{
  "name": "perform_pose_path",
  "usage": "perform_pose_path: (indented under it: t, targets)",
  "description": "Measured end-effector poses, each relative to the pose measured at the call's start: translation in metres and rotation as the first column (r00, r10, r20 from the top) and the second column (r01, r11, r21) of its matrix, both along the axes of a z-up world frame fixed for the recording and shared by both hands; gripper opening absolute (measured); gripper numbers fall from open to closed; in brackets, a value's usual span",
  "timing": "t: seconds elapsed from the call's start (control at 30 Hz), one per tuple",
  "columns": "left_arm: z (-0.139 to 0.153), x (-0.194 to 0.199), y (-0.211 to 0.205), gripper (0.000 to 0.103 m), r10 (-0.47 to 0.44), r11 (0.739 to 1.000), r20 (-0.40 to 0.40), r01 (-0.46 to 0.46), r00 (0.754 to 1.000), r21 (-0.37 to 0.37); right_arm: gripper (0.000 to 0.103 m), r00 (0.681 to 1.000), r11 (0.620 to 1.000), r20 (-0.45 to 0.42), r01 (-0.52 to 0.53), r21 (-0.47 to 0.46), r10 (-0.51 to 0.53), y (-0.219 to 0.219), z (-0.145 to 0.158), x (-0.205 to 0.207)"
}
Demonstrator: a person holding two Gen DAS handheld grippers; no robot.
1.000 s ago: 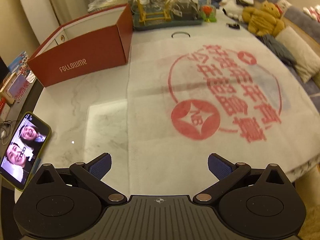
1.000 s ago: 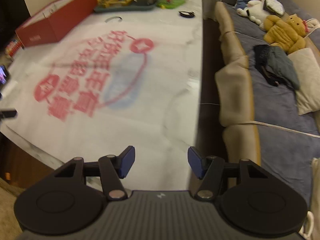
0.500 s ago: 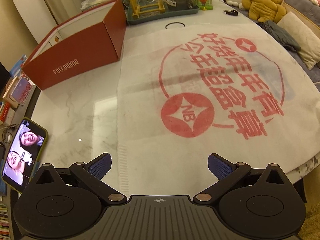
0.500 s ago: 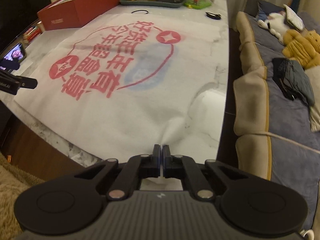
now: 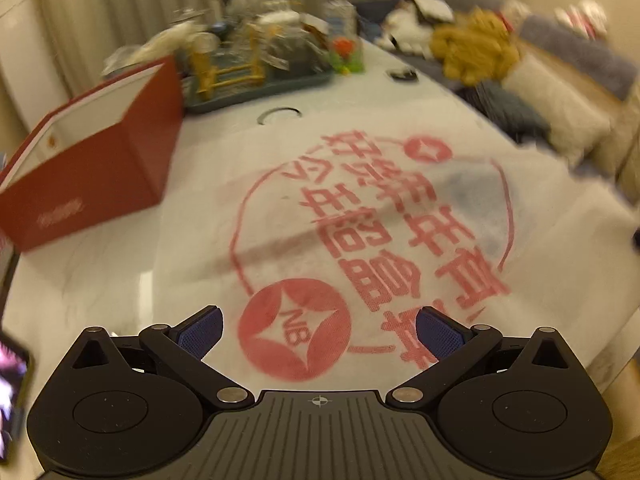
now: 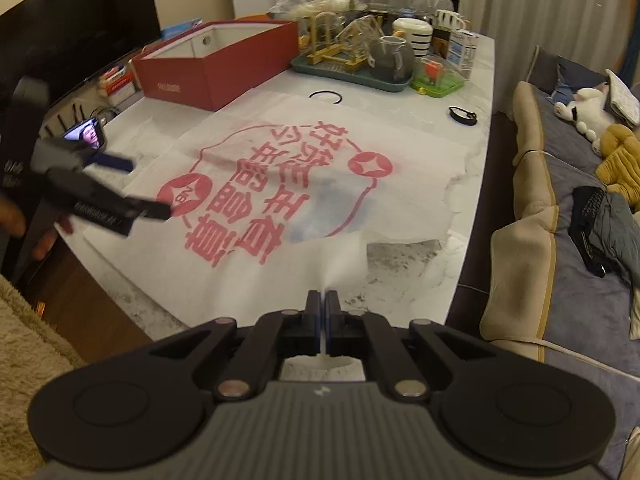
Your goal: Fold shopping bag
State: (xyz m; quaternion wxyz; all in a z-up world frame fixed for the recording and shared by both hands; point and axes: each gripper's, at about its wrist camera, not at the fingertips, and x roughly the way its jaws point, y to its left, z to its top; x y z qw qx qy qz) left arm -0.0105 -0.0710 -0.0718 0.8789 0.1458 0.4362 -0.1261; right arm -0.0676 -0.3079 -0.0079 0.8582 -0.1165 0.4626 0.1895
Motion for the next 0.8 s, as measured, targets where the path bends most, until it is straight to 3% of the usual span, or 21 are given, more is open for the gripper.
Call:
perform_pose_path:
  t: [0.1,0.2,0.33,0.47,0.53,0.6,0.63,0.7,0.8]
  targets:
    - [-0.016,0.005,-0.017,0.103,-0.069,0.991,-0.050,0.074,0.996,0.115,0.001,1.000,1.000,0.008,-0.005,-0.025,0.005,0.000,0.002,-0.002]
    - [-0.017,-0.004,-0.007,0.103,-0.052,0.996,-0.081,0.057,0.995,0.069,0.001,1.000,1.000,-0.001,-0.007,-0.014,0.007,-0.002,0.006,-0.004]
    - [-0.021,-0.010,0.030,0.103,0.058,0.998,-0.174,-0.062,0.983,-0.016,0.001,0.999,1.000,-0.047,-0.018,-0.022,0.017,0.000,-0.002,-0.007]
    - [-0.018,-0.026,0.061,0.103,0.136,0.990,-0.135,-0.131,0.982,0.044,0.001,0.998,0.999,-0.063,-0.031,-0.011,0.030,0.005,-0.004,-0.008]
    - [-0.018,-0.032,0.074,0.103,0.160,0.985,-0.128,-0.150,0.979,0.080,0.003,0.991,0.997,-0.120,-0.070,-0.038,0.065,0.007,-0.009,-0.004]
    - [-0.017,-0.032,0.081,0.103,0.175,0.981,-0.118,-0.162,0.978,0.106,0.016,0.972,0.989,-0.211,-0.123,-0.084,0.103,0.009,-0.019,0.001]
    - [-0.016,-0.030,0.084,0.103,0.179,0.979,-0.109,-0.167,0.978,0.115,0.019,0.971,0.985,-0.216,-0.130,-0.115,0.103,0.008,-0.021,0.004]
    - [-0.010,-0.025,0.084,0.103,0.181,0.977,-0.088,-0.169,0.980,0.128,0.031,0.983,0.978,-0.145,-0.139,-0.159,0.116,0.005,-0.016,0.007]
    - [0.001,-0.015,0.080,0.103,0.174,0.977,-0.056,-0.165,0.983,0.134,0.034,0.969,0.960,-0.024,-0.246,-0.136,0.245,0.007,0.001,0.017]
